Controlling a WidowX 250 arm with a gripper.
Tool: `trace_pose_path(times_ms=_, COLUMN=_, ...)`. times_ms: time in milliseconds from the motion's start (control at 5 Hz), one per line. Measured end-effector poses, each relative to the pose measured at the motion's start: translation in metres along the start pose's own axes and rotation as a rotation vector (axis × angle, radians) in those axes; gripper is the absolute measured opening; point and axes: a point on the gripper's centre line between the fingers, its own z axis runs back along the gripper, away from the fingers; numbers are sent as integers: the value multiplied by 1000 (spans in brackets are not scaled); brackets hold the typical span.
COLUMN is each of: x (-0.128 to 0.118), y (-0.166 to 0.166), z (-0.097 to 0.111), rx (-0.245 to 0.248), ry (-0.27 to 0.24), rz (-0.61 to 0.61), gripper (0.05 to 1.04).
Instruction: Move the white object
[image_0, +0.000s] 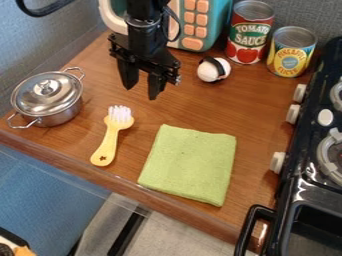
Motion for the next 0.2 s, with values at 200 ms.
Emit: trace_pose_path(times_ms=200, x=0, y=0, z=0, rx=0, ry=-2, rz=3, gripper=1010)
